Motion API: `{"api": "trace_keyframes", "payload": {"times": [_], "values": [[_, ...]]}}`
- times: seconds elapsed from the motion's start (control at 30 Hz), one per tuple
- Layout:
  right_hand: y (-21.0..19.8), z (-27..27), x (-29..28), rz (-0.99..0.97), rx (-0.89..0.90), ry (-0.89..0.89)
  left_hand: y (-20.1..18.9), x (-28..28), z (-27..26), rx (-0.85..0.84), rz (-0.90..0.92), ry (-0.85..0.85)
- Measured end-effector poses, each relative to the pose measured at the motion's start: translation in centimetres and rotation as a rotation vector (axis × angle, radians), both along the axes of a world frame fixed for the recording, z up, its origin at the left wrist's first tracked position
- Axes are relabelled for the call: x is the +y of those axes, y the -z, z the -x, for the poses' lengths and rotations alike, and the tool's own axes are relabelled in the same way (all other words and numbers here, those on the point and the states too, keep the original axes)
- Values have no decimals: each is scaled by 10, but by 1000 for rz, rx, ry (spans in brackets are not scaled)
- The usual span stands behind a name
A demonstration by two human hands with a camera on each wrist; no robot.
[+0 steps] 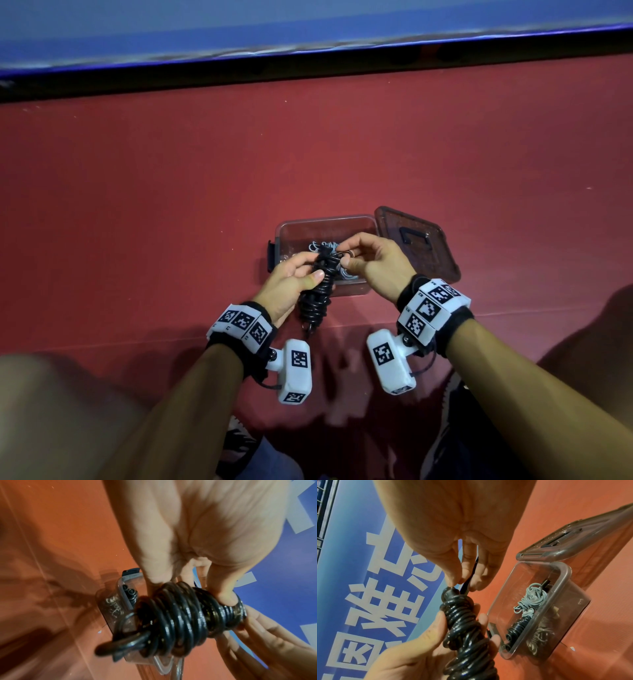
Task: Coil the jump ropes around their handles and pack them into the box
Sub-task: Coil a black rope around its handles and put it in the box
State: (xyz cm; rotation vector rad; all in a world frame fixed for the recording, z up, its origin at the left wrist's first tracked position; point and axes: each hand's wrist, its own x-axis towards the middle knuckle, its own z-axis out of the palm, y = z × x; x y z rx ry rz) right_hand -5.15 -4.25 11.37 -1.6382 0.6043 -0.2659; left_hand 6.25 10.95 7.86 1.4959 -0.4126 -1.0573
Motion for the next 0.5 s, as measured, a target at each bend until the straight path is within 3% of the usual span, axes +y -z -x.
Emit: {"api": "trace_keyframes", "payload": {"times": [0.5], "values": [[4,-1,2,-131,48,5,1,2,4,128,85,-29]]}}
